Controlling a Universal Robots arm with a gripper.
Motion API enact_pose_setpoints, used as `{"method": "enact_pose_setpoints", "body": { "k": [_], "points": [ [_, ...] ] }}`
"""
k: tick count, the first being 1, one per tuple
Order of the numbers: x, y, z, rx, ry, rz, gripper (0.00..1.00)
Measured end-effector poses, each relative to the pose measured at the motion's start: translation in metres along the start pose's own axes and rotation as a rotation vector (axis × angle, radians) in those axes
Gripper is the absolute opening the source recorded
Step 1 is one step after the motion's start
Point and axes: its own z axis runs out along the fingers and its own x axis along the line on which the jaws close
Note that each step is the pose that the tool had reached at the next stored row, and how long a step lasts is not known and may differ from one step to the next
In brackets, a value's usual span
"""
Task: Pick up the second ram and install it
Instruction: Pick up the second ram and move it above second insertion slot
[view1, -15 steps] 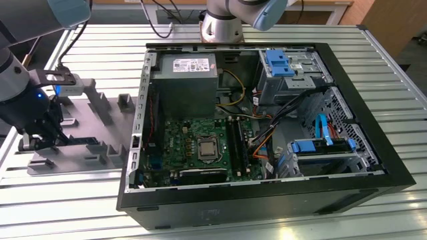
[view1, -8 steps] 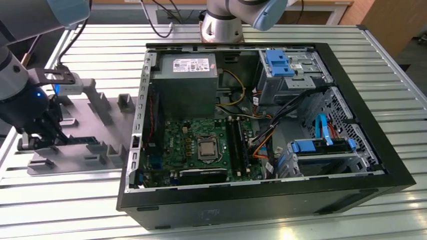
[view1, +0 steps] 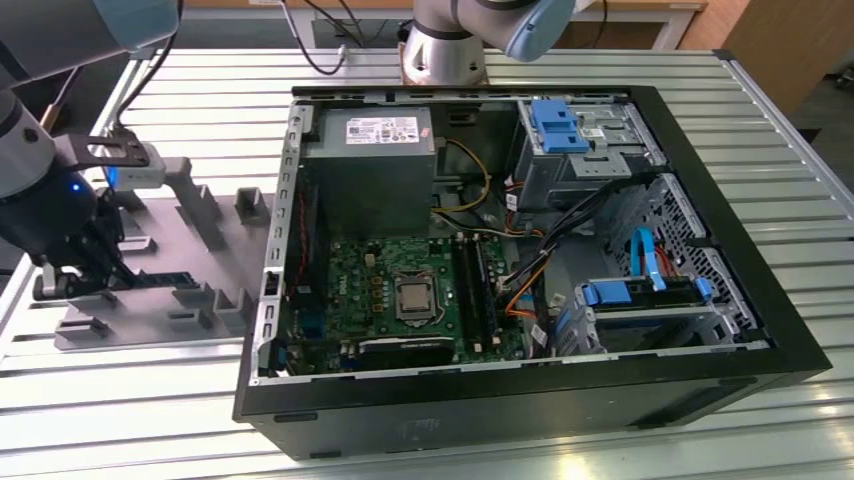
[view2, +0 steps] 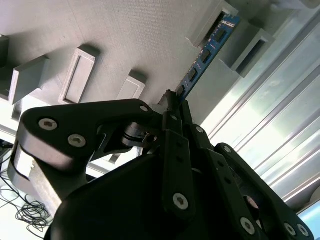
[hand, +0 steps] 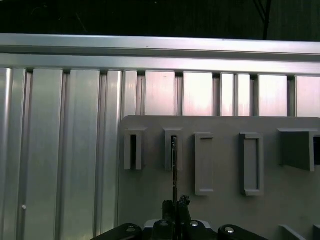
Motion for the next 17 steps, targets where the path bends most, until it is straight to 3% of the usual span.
{"method": "enact_pose_setpoints", "body": {
  "k": [17],
  "points": [
    [-0.0001, 0.0001, -0.0043, 0.0, 0.0, 0.0, 0.14]
  ]
}}
